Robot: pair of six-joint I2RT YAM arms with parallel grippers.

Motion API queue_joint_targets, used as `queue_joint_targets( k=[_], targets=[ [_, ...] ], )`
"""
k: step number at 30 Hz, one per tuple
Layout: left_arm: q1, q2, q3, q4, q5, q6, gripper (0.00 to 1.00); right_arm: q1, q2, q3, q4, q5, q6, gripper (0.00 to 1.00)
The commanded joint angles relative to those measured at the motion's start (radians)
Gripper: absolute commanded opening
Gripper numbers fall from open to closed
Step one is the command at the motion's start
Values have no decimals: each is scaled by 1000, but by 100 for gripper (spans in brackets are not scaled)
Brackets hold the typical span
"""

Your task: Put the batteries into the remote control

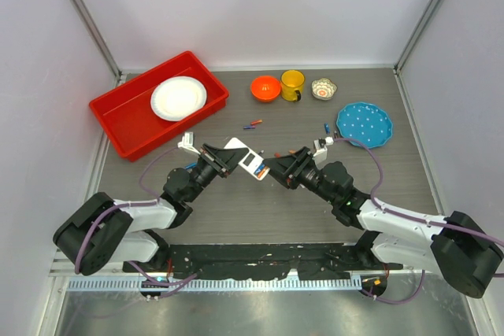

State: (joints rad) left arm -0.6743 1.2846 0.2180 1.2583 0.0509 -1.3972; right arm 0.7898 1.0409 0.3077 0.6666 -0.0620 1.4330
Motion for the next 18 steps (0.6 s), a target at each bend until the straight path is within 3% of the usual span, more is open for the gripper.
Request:
queue_joint_targets(
  k=[1,18],
  targets=[
    [-1,-39,58,288,-40,12,0,12,13,-1,14,-22,-3,46],
    [-2,-68,47,288,-98,30,0,42,50,22,24,-12,-16,40]
  ],
)
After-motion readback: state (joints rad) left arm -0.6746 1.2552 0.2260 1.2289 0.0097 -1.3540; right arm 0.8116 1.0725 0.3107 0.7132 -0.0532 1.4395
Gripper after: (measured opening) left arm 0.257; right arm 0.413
